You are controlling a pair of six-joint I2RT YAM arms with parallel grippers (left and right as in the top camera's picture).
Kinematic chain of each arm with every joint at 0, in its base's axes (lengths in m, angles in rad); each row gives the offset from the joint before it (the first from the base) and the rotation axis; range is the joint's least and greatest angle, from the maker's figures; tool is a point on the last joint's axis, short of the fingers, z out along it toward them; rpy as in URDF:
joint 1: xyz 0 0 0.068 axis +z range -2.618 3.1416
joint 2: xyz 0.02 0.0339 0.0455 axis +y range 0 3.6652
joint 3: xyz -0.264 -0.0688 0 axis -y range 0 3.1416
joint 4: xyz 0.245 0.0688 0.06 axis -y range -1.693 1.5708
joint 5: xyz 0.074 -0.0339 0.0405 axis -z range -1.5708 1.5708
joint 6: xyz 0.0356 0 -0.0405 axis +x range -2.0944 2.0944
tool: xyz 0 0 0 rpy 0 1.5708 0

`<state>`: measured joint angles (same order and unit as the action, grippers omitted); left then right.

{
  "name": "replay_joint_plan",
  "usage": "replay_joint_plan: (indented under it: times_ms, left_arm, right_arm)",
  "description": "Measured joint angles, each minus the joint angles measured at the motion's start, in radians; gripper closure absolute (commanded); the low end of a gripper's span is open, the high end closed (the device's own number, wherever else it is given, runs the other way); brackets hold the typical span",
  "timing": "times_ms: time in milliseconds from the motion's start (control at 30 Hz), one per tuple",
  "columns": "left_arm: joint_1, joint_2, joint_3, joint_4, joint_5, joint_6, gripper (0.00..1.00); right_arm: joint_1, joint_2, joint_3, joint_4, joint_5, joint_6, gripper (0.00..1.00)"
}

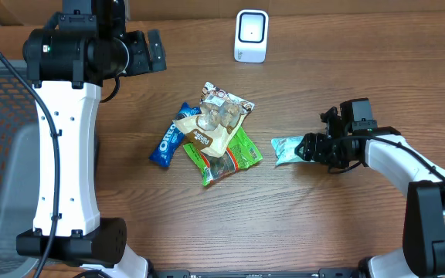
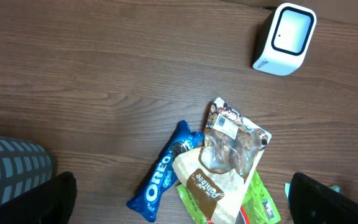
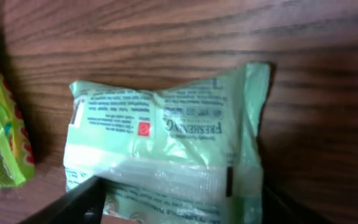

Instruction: Scan the item barcode

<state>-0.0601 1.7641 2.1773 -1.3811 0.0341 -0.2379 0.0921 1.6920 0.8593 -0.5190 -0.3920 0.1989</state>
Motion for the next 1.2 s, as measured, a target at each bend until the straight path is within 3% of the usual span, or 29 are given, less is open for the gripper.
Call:
replay_joint_plan:
  times_ms: [67, 167, 300, 367, 600, 767, 867, 1033, 1200]
  left_arm:
    - [0.0, 0.0, 0.0, 0.0, 0.0, 0.0, 0.0]
    - [0.0, 0.0, 0.0, 0.0, 0.0, 0.0, 0.0]
    - [0.0, 0.0, 0.0, 0.0, 0.0, 0.0, 0.01]
    - [0.0, 0.0, 0.0, 0.0, 0.0, 0.0, 0.0]
    - [0.0, 0.0, 0.0, 0.0, 0.0, 0.0, 0.0]
    - [0.0, 0.0, 0.0, 0.0, 0.0, 0.0, 0.0]
    - [0.0, 0.0, 0.0, 0.0, 0.0, 0.0, 0.0]
    - [0.0, 0.0, 0.0, 0.0, 0.0, 0.0, 0.0]
    - [0.0, 0.0, 0.0, 0.0, 0.0, 0.0, 0.0]
  right_arm:
    - [0.0, 0.001, -0.006, 0.014, 0.003, 0.048, 0.63]
    - [0.0, 0.001, -0.009, 0.027, 0.013, 0.106, 0.76]
    - [-0.001, 0.0, -0.009, 0.04, 0.015, 0.176, 0.83]
    - [-0.001, 0.0, -0.008, 0.045, 0.015, 0.191, 0.96]
    - [0.0, 0.002, 0.064, -0.007, 0.061, 0.153, 0.96]
    - [0.014, -0.024, 0.159, -0.021, 0.197, 0.129, 0.96]
    - [0.085, -0.046, 0.211, 0.007, 0.402, 0.122, 0.96]
    - [0.269, -0.051, 0.239, 0.224, 0.734, 0.042, 0.96]
    - [0.338, -0.059, 0.242, 0.195, 0.663, -0.015, 0.96]
